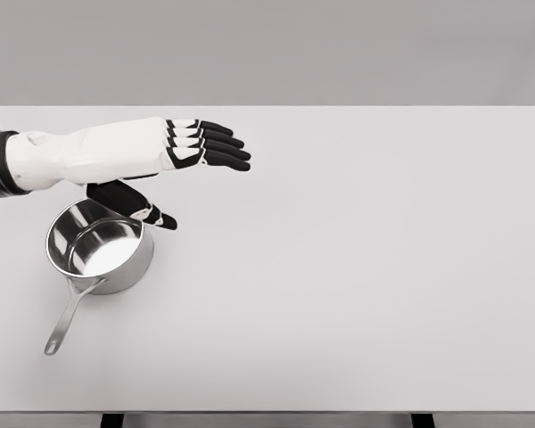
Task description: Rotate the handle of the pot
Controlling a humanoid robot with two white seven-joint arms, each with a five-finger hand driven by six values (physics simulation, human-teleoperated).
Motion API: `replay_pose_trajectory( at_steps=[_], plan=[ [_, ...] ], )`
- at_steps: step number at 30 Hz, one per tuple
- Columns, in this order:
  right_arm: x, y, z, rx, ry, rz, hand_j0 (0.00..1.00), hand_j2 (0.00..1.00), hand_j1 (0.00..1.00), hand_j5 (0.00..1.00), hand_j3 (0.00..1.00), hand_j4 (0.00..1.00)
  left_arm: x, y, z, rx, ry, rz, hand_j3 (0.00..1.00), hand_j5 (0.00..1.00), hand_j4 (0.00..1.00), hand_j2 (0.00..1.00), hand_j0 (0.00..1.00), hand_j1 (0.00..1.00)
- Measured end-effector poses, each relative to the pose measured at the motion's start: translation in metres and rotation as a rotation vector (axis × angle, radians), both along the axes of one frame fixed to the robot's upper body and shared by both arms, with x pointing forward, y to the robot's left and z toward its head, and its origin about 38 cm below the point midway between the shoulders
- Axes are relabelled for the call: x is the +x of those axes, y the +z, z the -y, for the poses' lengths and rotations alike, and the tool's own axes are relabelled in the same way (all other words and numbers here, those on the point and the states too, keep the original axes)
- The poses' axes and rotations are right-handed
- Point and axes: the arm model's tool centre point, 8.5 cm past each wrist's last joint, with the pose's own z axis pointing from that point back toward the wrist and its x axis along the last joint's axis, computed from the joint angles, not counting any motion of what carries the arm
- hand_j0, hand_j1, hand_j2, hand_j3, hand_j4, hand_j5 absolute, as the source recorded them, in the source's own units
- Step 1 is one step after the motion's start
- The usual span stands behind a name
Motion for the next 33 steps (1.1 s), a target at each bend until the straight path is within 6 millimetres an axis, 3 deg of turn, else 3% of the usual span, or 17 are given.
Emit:
replay_pose_trajectory(
  at_steps=[11, 15, 19, 24, 27, 33],
  plan=[
    [0.0, 0.0, 0.0, 0.0, -0.001, -0.001, 1.0, 1.0, 1.0, 1.0, 1.0, 1.0, 0.001, -0.002, -0.002, 0.021, 0.008, 0.002, 1.0, 1.0, 1.0, 1.0, 1.0, 1.0],
    [0.0, 0.0, 0.0, 0.0, -0.001, 0.0, 1.0, 1.0, 1.0, 1.0, 1.0, 1.0, 0.007, -0.004, -0.012, 0.041, 0.118, 0.127, 1.0, 1.0, 1.0, 1.0, 1.0, 1.0],
    [0.0, 0.0, 0.0, 0.0, -0.001, 0.0, 1.0, 1.0, 1.0, 1.0, 1.0, 1.0, 0.004, -0.029, -0.022, 0.059, 0.181, 0.156, 1.0, 1.0, 1.0, 1.0, 1.0, 1.0],
    [0.0, 0.0, 0.0, 0.0, -0.001, 0.0, 1.0, 1.0, 1.0, 1.0, 1.0, 1.0, 0.001, -0.04, -0.029, 0.07, 0.215, 0.191, 1.0, 1.0, 1.0, 1.0, 1.0, 1.0],
    [0.0, 0.0, 0.0, 0.0, -0.001, 0.0, 1.0, 1.0, 1.0, 1.0, 1.0, 1.0, -0.005, -0.057, -0.029, 0.072, 0.217, 0.153, 1.0, 1.0, 1.0, 1.0, 1.0, 1.0],
    [0.0, 0.0, 0.0, 0.0, -0.002, 0.0, 1.0, 1.0, 1.0, 1.0, 1.0, 1.0, -0.008, -0.067, -0.028, 0.082, 0.218, 0.145, 1.0, 1.0, 1.0, 1.0, 1.0, 1.0]
  ],
)
